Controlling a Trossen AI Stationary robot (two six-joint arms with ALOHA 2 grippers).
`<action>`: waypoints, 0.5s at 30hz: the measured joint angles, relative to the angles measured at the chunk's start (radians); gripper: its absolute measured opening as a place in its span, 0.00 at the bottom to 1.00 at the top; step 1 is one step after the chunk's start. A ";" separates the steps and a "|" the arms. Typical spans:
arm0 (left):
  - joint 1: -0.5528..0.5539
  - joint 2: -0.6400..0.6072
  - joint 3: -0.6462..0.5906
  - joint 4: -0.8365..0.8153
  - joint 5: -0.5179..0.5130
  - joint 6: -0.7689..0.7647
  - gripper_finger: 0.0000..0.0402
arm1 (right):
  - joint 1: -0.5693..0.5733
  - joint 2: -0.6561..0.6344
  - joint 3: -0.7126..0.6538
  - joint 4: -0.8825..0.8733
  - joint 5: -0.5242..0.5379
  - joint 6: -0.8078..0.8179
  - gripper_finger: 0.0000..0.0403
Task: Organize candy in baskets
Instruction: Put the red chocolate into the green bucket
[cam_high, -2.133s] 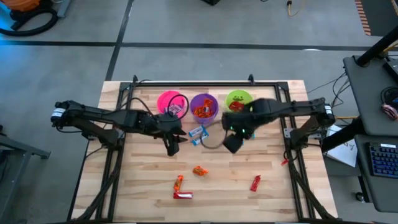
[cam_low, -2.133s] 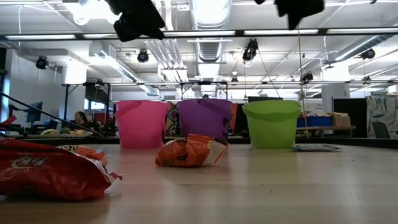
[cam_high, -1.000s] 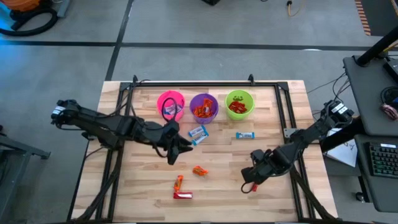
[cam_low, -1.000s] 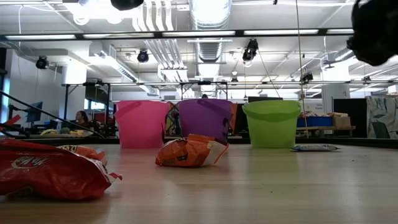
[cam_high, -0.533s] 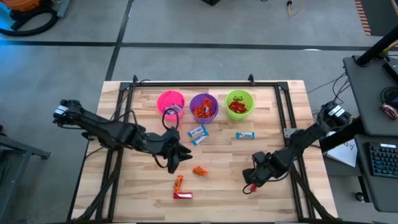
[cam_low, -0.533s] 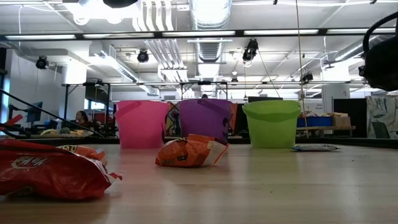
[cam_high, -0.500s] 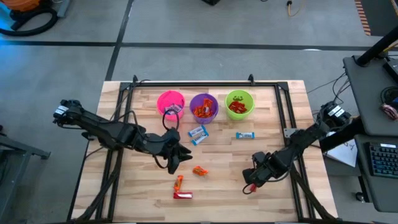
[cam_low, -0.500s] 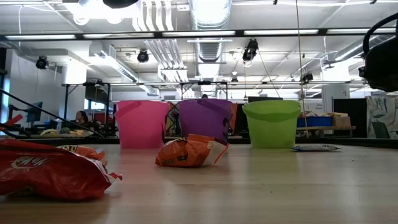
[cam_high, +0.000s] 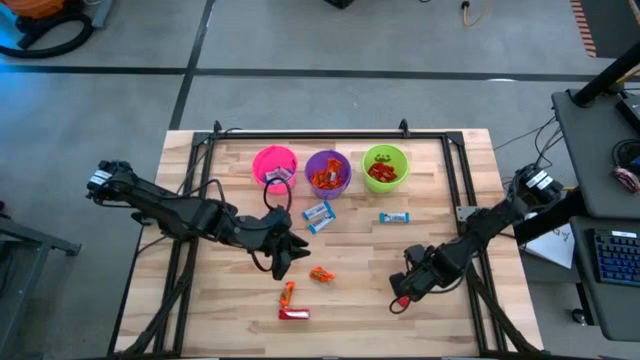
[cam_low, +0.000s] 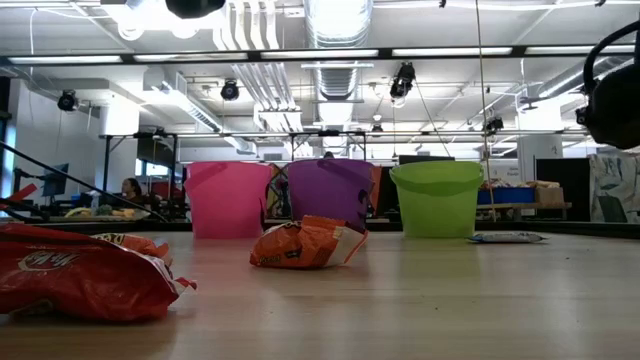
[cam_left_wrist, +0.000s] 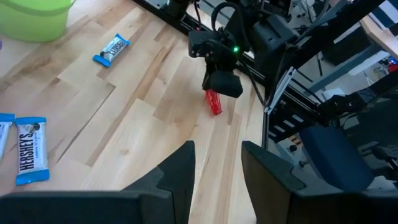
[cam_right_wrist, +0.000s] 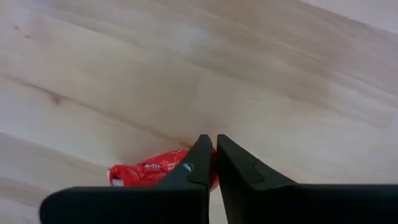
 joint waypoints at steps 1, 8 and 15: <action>0.000 -0.001 0.000 -0.001 0.000 0.000 0.29 | -0.002 -0.004 0.004 0.000 0.001 -0.003 0.03; 0.000 -0.003 0.000 -0.032 -0.001 0.003 0.29 | -0.003 -0.059 0.055 -0.006 0.111 -0.044 0.03; 0.012 -0.003 -0.001 -0.087 -0.002 0.004 0.29 | -0.048 -0.108 0.174 -0.005 0.326 -0.212 0.03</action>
